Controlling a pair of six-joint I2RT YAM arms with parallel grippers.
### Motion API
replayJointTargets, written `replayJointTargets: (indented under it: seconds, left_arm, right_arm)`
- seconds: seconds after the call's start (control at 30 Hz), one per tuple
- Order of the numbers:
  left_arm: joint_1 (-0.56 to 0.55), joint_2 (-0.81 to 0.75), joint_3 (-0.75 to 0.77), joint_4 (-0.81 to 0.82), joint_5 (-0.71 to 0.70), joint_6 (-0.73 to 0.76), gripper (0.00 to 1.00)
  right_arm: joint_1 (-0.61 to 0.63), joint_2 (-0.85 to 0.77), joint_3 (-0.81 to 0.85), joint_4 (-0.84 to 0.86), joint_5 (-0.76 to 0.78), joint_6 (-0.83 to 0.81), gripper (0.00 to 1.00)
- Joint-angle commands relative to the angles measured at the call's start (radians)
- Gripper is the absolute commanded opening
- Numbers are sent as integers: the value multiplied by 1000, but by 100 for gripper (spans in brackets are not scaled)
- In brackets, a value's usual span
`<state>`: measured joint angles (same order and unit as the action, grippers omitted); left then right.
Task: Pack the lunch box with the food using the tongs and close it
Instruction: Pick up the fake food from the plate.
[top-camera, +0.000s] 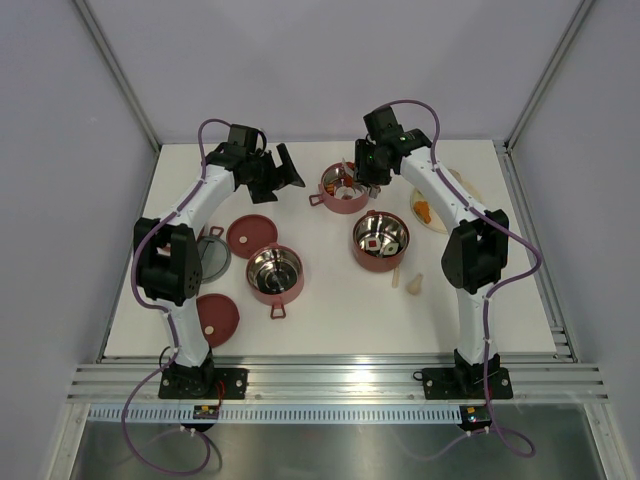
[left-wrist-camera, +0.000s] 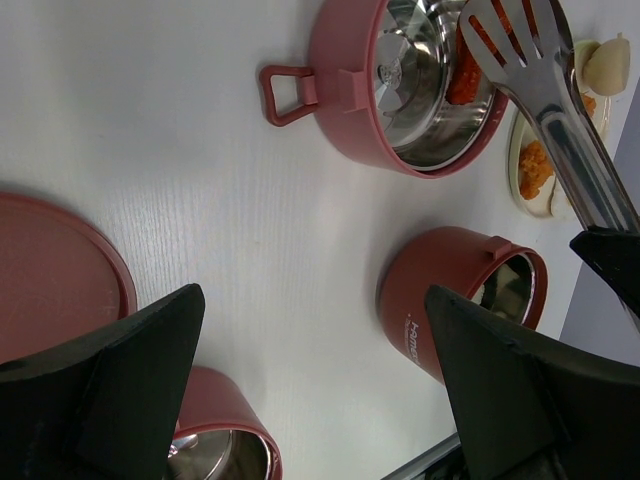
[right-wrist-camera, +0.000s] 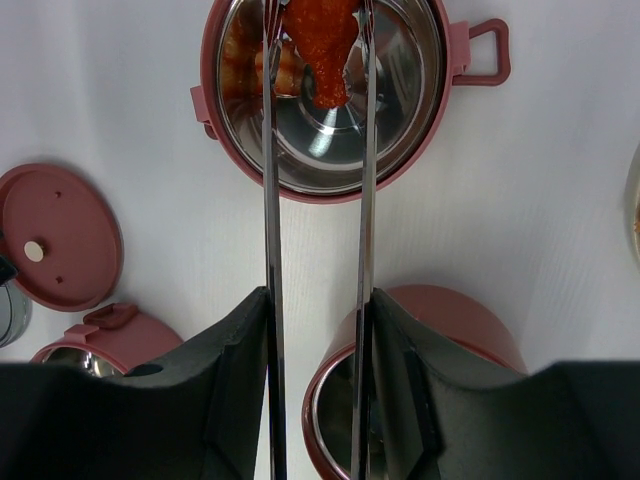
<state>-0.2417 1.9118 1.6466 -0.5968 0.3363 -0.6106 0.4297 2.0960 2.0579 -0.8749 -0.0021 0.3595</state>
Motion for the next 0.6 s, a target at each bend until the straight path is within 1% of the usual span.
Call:
replayJointTargets:
  seconds: [0.0,0.17,0.57]
  left_arm:
    - [5,-45,5,26,15,8,96]
    - [7,-45,7,25,15,9,96]
    - [5,-40,9,25,17,9,96]
  right_arm:
    - [9,-40,27,10,-9,-4,49]
    - [11,-39,31,7,-6,-7,52]
    - [9,-47,30,2,-3,-11,52]
